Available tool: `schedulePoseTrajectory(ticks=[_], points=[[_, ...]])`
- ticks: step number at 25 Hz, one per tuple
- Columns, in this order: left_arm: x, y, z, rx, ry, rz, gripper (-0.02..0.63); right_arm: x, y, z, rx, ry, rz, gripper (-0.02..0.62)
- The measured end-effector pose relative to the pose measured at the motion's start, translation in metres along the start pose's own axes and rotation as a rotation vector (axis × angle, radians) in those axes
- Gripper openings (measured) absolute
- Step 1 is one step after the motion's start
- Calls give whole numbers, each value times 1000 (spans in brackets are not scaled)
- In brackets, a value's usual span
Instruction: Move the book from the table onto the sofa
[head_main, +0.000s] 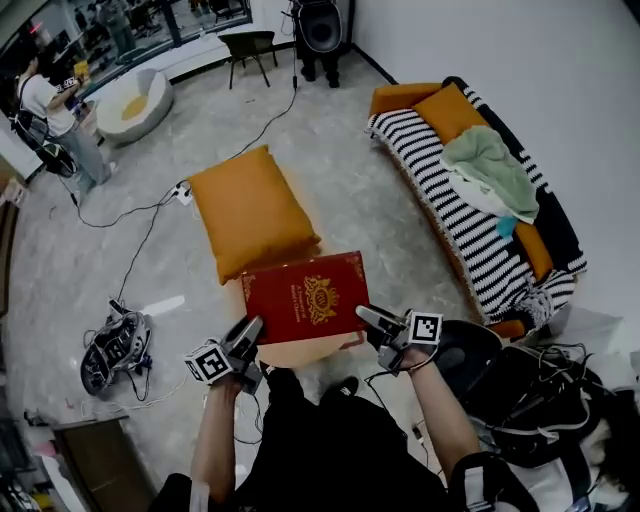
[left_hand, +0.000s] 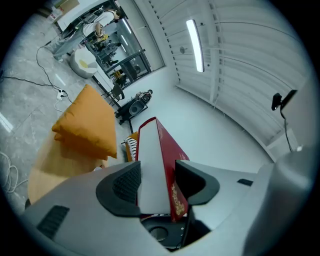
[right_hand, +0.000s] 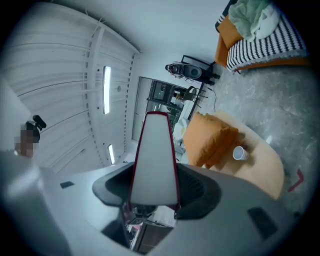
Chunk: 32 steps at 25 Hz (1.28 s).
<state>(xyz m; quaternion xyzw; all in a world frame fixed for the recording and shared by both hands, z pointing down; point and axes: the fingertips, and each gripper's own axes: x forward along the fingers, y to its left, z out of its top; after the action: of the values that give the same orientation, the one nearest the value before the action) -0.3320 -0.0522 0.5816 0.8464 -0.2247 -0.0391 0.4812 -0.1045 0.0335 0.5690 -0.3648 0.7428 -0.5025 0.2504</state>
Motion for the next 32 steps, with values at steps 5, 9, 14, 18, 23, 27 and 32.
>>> schedulePoseTrajectory(ticks=[5, 9, 14, 18, 23, 27, 32], points=[[19, -21, -18, -12, 2, -3, 209, -26, 3, 20, 12, -17, 12, 255], [38, -22, -16, -6, 23, -9, 209, -33, -2, 30, 17, -36, 11, 255], [84, -14, -10, -9, 53, -38, 209, -43, -23, 57, 29, -76, -28, 253], [117, -6, -3, -13, 81, -95, 209, -47, -38, 72, 19, -114, -63, 255], [163, -19, 1, 2, 153, -142, 209, -67, -47, 100, 10, -182, -89, 255], [197, -31, -1, 24, 208, -148, 209, -87, -51, 121, 29, -231, -88, 255], [233, -46, -22, 32, 259, -152, 209, -119, -70, 139, 50, -266, -93, 255]])
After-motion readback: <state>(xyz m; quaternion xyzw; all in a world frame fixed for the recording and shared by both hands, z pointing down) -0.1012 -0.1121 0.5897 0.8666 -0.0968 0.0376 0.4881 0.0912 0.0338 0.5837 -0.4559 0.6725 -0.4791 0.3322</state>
